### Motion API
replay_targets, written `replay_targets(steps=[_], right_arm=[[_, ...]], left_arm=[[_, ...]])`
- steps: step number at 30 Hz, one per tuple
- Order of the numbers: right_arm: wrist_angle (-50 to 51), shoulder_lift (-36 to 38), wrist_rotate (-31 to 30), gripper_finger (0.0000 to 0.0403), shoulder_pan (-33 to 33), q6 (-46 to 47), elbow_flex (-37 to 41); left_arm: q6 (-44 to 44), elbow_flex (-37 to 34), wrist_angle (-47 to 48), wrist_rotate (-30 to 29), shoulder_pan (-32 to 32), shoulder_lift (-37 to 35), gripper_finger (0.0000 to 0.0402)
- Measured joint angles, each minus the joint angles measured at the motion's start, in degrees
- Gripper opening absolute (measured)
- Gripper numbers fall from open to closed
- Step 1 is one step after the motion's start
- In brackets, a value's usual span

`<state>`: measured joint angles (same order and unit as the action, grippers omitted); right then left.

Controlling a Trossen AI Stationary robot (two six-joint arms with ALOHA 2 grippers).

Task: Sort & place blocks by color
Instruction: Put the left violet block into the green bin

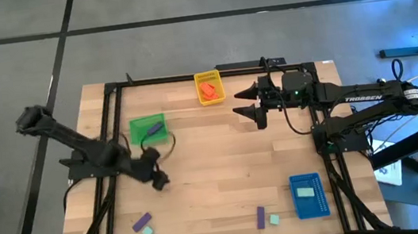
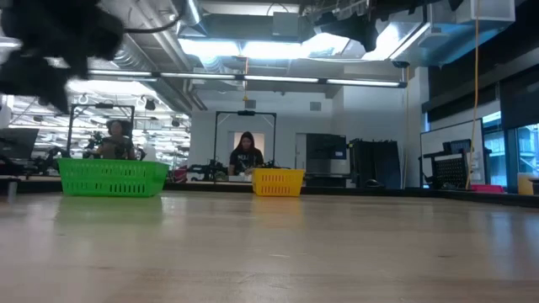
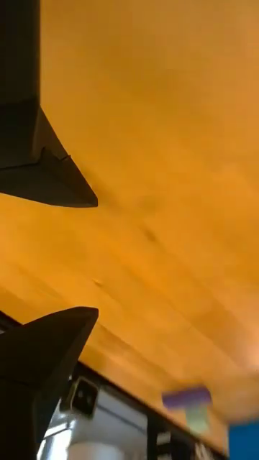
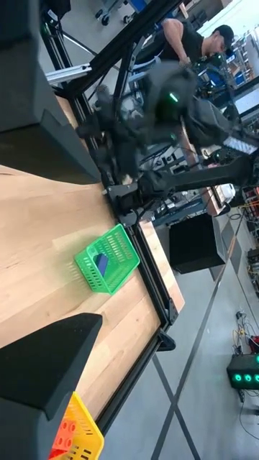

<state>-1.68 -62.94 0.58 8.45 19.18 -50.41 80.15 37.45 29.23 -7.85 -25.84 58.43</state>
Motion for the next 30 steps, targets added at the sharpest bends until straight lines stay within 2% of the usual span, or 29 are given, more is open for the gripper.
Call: replay_targets(steps=[4,6,8,11,17,19,24,30], right_arm=[[0.79,0.0,0.17,0.0311,0.0,-0.04,0.0],[1.21,0.0,0.5,0.0311,0.0,-0.09,0.0],[1.51,0.0,1.07,0.0311,0.0,-0.17,0.0],[2.04,0.0,1.11,0.0311,0.0,-0.17,0.0],[2.95,0.0,1.1,0.0311,0.0,-0.16,-0.01],[2.93,0.0,1.11,0.0311,0.0,-0.01,0.0],[2.93,0.0,1.11,0.0311,0.0,0.0,-0.01],[2.96,0.0,1.11,0.0311,0.0,0.04,-0.01]], left_arm=[[14.68,0.03,-2.01,-2.68,-9.01,7.77,0.023],[20.83,0.94,-1.92,-2.02,-12.25,11.69,0.023],[23.29,3.29,-1.51,-0.35,-14.66,15.39,0.023],[23.65,8.48,2.62,0.61,-17.37,20.02,0.023],[20.69,19.97,20.8,-0.13,-20.83,26.44,0.023],[18.37,21.7,22.45,0.23,-22.12,27.78,0.023],[17.18,21.39,21.58,2.77,-24.49,29.03,0.023],[18.4,17.45,18.76,8.43,-24.54,29.03,0.023]])
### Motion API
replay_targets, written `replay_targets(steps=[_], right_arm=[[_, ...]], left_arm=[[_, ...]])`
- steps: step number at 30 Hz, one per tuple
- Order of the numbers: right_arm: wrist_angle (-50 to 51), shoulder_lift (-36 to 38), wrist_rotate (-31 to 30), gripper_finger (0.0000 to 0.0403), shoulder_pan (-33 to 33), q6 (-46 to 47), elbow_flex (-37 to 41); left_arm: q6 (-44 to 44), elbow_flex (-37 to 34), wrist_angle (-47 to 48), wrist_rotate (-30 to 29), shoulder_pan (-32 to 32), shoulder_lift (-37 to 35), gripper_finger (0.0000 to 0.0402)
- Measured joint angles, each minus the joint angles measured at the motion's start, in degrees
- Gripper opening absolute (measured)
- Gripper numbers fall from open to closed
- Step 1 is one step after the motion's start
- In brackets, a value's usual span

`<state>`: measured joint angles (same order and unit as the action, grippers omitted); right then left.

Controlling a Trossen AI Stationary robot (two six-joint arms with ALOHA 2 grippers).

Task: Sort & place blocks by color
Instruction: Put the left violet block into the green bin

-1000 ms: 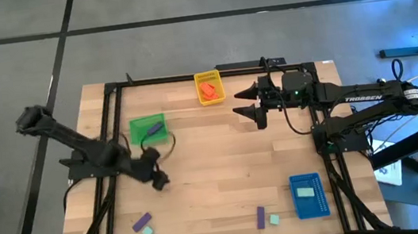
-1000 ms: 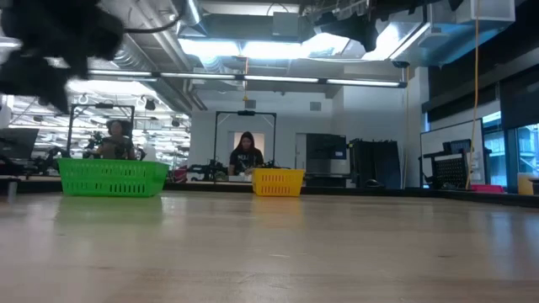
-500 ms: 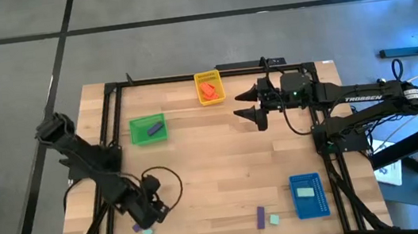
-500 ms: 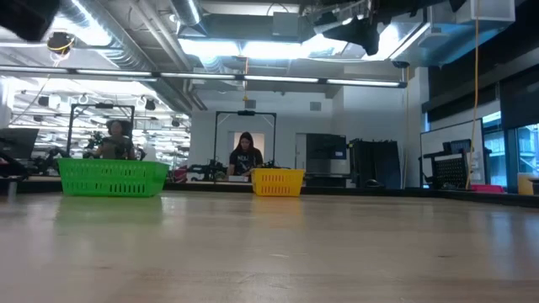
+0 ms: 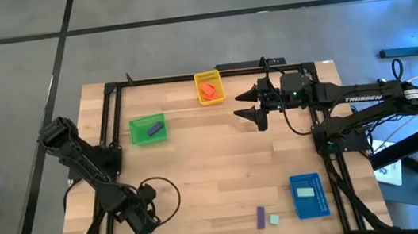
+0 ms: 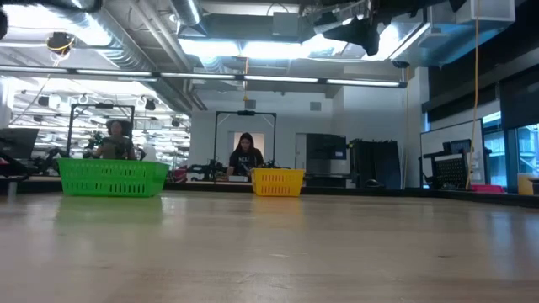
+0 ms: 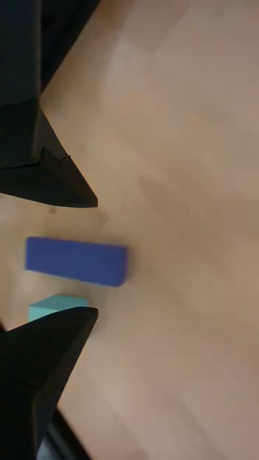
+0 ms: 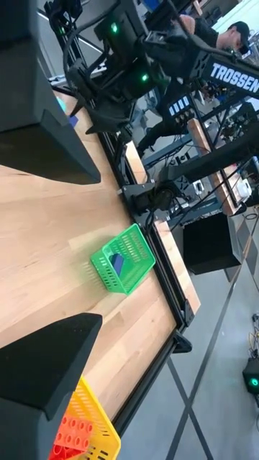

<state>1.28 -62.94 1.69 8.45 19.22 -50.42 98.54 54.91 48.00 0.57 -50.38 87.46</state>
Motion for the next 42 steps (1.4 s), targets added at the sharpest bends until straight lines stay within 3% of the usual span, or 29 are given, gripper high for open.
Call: replay_targets(steps=[3,16,23,34,38,42], right_arm=[[-0.02,0.0,-0.01,0.0311,0.0,0.0,-0.01],[-0.02,0.0,-0.01,0.0311,0.0,0.02,0.0],[-0.04,0.0,-0.04,0.0311,0.0,0.0,-0.01],[0.0,0.0,-0.06,0.0311,0.0,-0.04,-0.01],[0.0,0.0,-0.06,0.0311,0.02,-0.07,-0.01],[0.0,0.0,-0.06,0.0311,0.01,-0.11,-0.01]], left_arm=[[-0.54,-2.45,-4.74,3.34,0.03,0.0,0.023],[0.27,-5.45,-7.58,2.66,0.48,0.06,0.023],[-0.33,-5.45,-12.53,4.97,0.49,5.15,0.0231],[-0.07,-5.18,-11.85,4.98,0.49,8.66,0.023],[-0.09,-5.21,-10.96,5.01,0.49,8.74,0.0197],[-0.22,-5.26,-10.55,4.86,0.49,8.79,0.0119]])
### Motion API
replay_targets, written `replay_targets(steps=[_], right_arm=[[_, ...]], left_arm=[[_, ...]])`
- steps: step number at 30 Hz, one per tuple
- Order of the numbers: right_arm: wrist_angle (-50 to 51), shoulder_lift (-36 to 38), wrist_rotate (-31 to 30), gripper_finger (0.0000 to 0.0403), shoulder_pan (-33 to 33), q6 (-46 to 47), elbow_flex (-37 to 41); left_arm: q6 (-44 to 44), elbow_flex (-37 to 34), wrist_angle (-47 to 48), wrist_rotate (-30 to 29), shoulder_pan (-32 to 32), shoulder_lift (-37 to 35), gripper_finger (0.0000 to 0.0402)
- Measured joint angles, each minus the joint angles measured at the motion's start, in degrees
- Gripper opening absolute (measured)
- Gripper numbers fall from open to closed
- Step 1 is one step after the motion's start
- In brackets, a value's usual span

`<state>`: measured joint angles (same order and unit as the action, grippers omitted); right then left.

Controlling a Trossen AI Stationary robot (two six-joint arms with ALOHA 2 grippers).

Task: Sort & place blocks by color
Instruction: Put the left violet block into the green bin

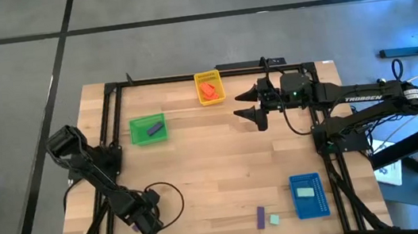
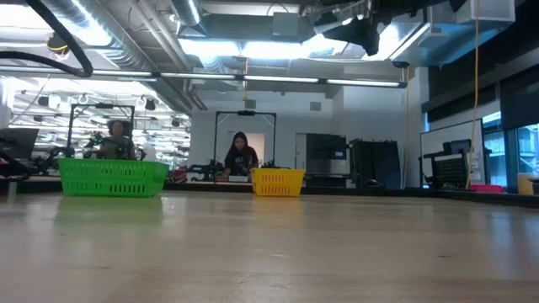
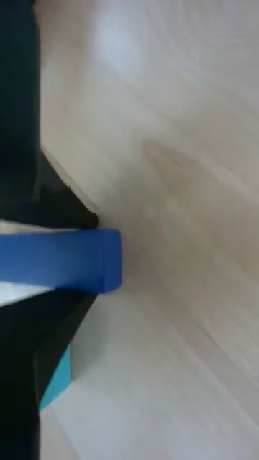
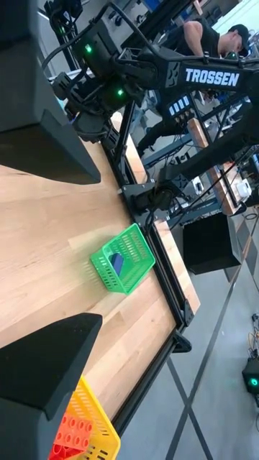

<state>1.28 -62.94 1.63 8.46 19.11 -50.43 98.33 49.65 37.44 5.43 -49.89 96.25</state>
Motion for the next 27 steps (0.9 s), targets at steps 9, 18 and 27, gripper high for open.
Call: replay_targets(steps=[9,18,27], right_arm=[[0.02,0.0,0.0,0.0311,0.0,-0.07,0.0],[0.0,0.0,0.03,0.0311,-0.01,-0.09,0.0],[-0.06,0.0,7.65,0.0311,0.0,-0.11,0.0]], left_arm=[[-2.2,-0.36,3.52,-4.46,-0.11,-2.98,0.0091],[-2.64,-0.35,17.78,-18.11,4.19,-18.36,0.0091],[-32.13,-0.24,-0.37,-54.91,16.07,-34.4,0.0091]])
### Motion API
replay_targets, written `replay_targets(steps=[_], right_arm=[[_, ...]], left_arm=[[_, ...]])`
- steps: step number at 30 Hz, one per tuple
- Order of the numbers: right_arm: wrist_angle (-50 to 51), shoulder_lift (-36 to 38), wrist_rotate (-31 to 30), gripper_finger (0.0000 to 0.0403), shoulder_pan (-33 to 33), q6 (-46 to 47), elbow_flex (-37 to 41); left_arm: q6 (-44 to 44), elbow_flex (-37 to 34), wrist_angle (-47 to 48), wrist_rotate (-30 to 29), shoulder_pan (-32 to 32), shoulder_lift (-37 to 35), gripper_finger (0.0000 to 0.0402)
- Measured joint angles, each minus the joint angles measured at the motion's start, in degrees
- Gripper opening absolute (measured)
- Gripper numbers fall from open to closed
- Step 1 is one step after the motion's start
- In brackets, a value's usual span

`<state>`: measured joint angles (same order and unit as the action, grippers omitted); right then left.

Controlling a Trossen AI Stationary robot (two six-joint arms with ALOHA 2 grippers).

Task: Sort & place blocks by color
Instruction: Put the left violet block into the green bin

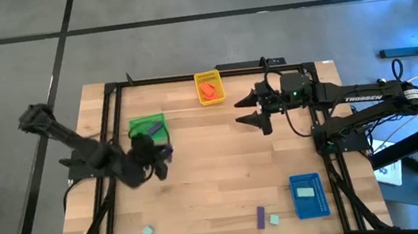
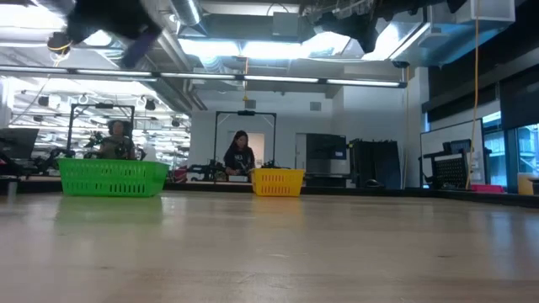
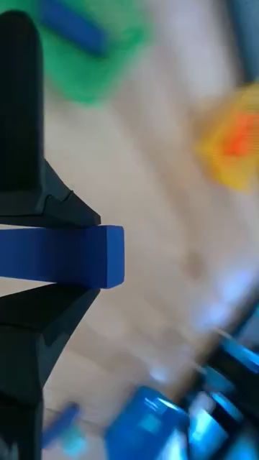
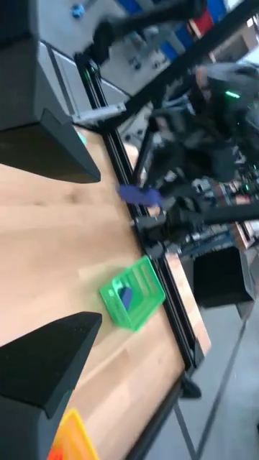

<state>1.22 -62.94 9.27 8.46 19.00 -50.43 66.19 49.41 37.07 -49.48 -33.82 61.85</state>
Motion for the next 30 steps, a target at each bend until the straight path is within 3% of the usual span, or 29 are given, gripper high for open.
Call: replay_targets(steps=[2,4,9,13,18,21,30], right_arm=[[-0.03,0.0,1.68,0.0311,-0.02,0.0,0.0],[-0.16,0.0,3.41,0.0311,-0.01,0.0,0.0],[-0.86,0.0,4.53,0.0311,-0.06,0.31,0.0],[-1.53,0.0,4.47,0.0311,-0.83,0.08,0.0],[-1.56,0.02,4.51,0.0311,-0.78,0.02,0.0],[-1.56,0.02,4.38,0.0311,-0.8,-0.26,0.0],[-1.57,0.02,4.35,0.0311,-0.8,-2.95,0.0]], left_arm=[[-12.23,0.0,-7.34,-0.46,3.72,-2.15,0.0091],[-24.78,0.02,-14.88,3.45,8.22,-3.73,0.0091],[-46.11,0.04,-30.76,26.53,21.55,-4.93,0.0091],[-52.09,-0.15,-39.24,45.36,32.28,-4.69,0.0091],[-51.16,-2.52,-49.72,58.72,42.49,-3.42,0.0091],[-48.92,-2.93,-51.53,62.03,45.76,-3.0,0.0091],[-48.47,-2.97,-54.91,61.09,46.47,-3.01,0.0091]])
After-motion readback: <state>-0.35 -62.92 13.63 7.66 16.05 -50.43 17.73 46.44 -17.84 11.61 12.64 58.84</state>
